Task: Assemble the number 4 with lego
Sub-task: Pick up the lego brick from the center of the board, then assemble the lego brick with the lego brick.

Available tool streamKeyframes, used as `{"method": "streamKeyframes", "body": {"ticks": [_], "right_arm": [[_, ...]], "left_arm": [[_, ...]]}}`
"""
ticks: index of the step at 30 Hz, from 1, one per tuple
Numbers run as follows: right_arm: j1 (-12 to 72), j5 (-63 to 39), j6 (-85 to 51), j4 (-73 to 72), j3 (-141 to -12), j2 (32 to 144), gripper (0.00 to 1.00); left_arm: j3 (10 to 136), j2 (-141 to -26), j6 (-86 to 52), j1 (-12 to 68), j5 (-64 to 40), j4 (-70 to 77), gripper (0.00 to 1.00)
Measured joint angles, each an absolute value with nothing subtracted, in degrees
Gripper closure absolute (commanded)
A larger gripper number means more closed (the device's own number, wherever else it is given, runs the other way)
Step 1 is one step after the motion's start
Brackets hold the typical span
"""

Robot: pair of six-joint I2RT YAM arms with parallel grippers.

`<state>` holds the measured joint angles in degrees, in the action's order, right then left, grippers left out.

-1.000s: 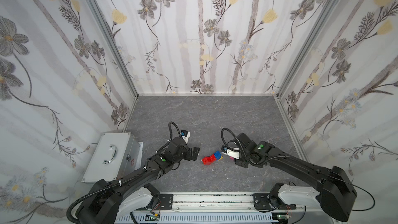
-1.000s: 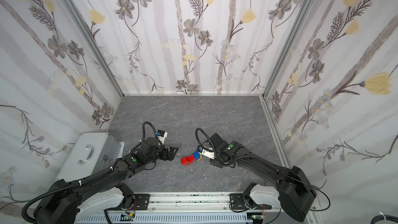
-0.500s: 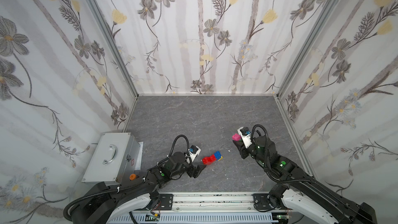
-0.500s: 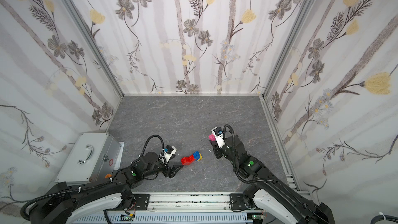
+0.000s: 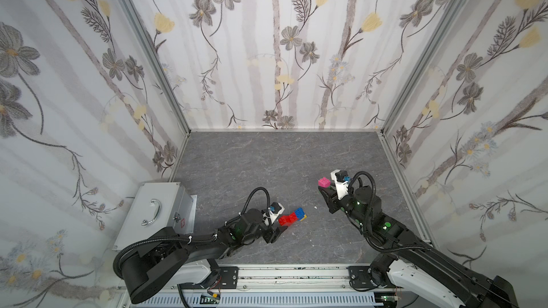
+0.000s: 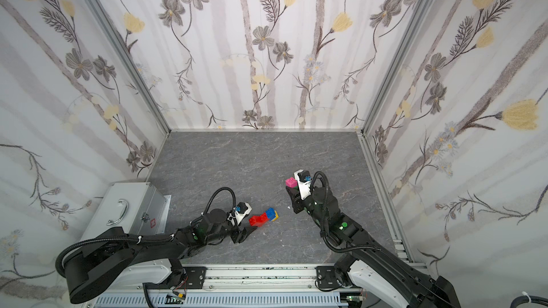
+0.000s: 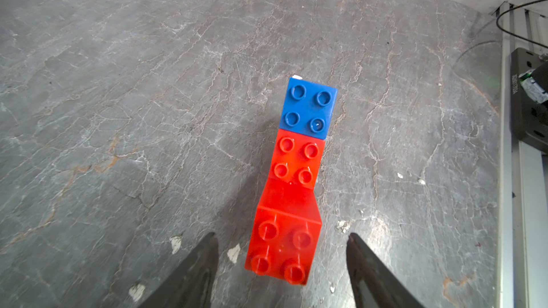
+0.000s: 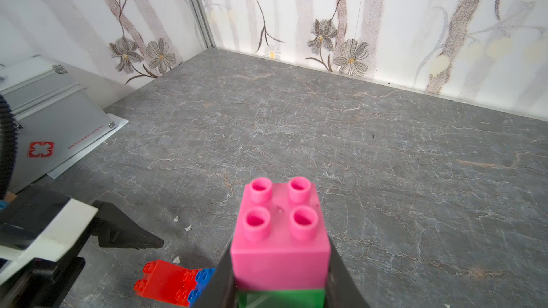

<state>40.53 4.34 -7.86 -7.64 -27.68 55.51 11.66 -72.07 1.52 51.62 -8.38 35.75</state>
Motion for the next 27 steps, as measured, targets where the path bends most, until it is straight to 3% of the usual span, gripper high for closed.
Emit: {"method": "streamKeyframes", "body": {"ticks": [5, 19, 23, 27], "right_arm": [[40.5, 4.3, -8.8, -8.8, -27.7, 55.5, 1.0], [40.5, 3.6, -11.5, -9.4, -27.5, 56.8, 1.0], [40.5, 1.9, -12.9, -11.2, -26.3, 57.6, 1.0], [40.6, -2.1, -13.9, -15.5, -23.7, 58.2, 1.0]], "left_arm": [[12.4, -76.4, 2.5, 51.6, -8.8, 38.1, 0.41], [14.3, -77.8, 3.0, 51.6, -10.2, 39.3, 0.76], [19.1, -70.5, 4.8, 51.7, -11.1, 31.7, 0.79], [24.7, -64.4, 6.3, 51.6, -11.1, 20.3, 0.74]]}}
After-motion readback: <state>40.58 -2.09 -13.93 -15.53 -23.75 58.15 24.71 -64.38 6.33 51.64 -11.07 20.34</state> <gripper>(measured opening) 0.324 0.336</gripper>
